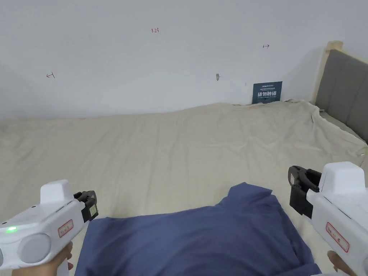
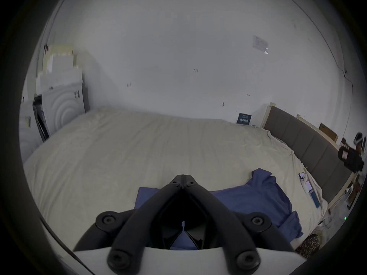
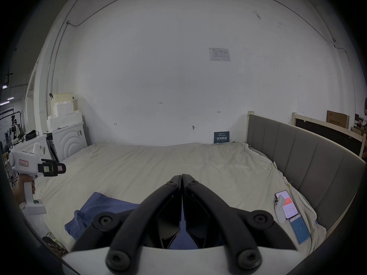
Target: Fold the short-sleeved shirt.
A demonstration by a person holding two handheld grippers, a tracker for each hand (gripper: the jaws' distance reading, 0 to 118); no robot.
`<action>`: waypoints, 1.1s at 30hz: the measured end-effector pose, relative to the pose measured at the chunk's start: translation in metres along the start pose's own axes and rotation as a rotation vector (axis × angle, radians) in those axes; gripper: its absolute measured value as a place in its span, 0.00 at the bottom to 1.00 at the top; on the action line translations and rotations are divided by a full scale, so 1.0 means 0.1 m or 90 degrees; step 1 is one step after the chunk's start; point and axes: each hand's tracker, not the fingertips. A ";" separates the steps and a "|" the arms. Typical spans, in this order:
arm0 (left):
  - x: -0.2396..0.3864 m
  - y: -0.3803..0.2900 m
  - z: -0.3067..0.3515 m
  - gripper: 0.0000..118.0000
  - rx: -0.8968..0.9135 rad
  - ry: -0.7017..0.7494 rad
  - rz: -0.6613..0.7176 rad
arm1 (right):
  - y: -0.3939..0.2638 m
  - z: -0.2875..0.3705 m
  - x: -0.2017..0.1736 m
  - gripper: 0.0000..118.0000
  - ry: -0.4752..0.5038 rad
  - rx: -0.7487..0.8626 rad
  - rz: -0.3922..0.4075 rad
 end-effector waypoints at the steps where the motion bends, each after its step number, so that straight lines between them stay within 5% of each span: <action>1: -0.08 0.05 -0.16 0.00 -0.022 -0.004 0.008 | 0.00 -0.06 0.01 0.00 -0.001 -0.005 0.004; 5: -0.34 0.18 -0.78 0.07 -0.100 0.012 0.027 | -0.02 -0.32 0.09 0.00 -0.006 -0.021 0.006; 6: -0.41 0.20 -0.99 0.17 -0.137 0.017 0.039 | -0.03 -0.38 0.12 0.00 -0.007 -0.027 -0.002; 8: -0.52 0.19 -1.35 0.57 -0.210 0.037 0.061 | -0.06 -0.52 0.16 0.00 -0.016 -0.038 -0.006; 10: -0.58 0.11 -1.62 0.76 -0.268 0.066 0.062 | -0.13 -0.65 0.20 0.00 -0.030 -0.048 -0.011; 20: -0.82 -0.41 -2.50 0.73 -0.347 0.120 -0.012 | -0.59 -1.21 0.55 0.00 -0.057 -0.130 -0.046; 24: -0.83 -0.63 -2.61 0.45 -0.383 0.108 -0.022 | -0.72 -1.30 0.62 0.00 -0.060 -0.147 -0.057; 27: -0.81 -0.65 -2.58 0.36 -0.366 0.120 -0.012 | -0.77 -1.35 0.64 0.00 -0.062 -0.161 -0.052; 30: -0.79 -0.64 -2.54 0.03 -0.351 0.093 -0.014 | -0.82 -1.43 0.70 0.00 -0.058 -0.176 -0.057; 33: -0.78 -0.60 -2.46 0.01 -0.342 0.084 -0.014 | -0.87 -1.59 0.79 0.00 -0.058 -0.199 -0.063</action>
